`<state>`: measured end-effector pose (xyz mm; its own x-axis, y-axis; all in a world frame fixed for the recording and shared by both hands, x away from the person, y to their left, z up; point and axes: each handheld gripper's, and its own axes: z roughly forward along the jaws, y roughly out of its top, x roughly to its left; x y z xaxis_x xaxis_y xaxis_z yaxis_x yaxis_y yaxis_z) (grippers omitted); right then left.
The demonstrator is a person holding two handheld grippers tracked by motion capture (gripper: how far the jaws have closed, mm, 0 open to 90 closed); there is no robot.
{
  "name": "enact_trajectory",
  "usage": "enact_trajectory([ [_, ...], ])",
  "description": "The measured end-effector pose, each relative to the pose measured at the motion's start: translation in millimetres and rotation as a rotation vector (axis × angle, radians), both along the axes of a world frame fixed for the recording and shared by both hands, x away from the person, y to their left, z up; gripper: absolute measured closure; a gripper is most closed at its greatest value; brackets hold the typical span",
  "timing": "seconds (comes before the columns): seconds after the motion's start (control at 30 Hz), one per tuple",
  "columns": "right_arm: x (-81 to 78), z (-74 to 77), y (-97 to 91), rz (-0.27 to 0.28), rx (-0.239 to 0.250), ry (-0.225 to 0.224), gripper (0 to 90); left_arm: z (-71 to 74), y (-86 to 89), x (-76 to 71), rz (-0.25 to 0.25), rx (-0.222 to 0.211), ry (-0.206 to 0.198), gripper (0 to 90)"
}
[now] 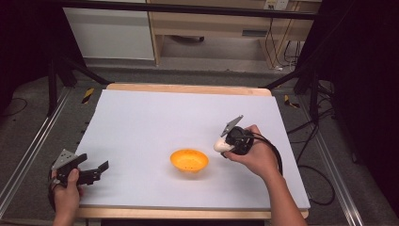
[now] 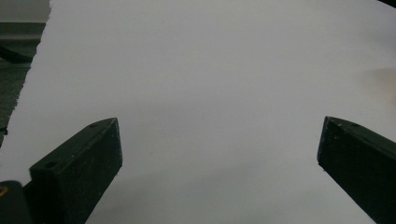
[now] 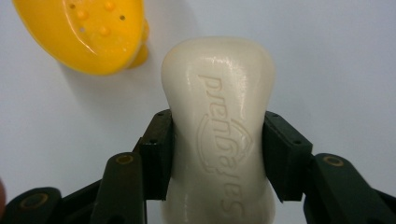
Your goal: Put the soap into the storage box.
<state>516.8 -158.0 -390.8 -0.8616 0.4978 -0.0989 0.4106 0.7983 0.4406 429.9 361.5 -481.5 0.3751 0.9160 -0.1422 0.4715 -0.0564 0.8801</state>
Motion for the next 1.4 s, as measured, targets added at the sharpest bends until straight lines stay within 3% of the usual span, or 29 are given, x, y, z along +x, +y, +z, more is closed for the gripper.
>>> enact_trajectory([
  [0.93, -3.7, 15.1, 54.1, 0.146, 0.004, -0.010, 49.6, 0.0, 0.1, 0.1, -0.003, -0.003, 0.001, 0.0],
  [1.4, -6.1, 9.7, 83.3, 0.228, -0.007, 0.003, 49.6, 0.0, 0.3, 0.0, -0.004, -0.005, 0.001, 0.0],
])
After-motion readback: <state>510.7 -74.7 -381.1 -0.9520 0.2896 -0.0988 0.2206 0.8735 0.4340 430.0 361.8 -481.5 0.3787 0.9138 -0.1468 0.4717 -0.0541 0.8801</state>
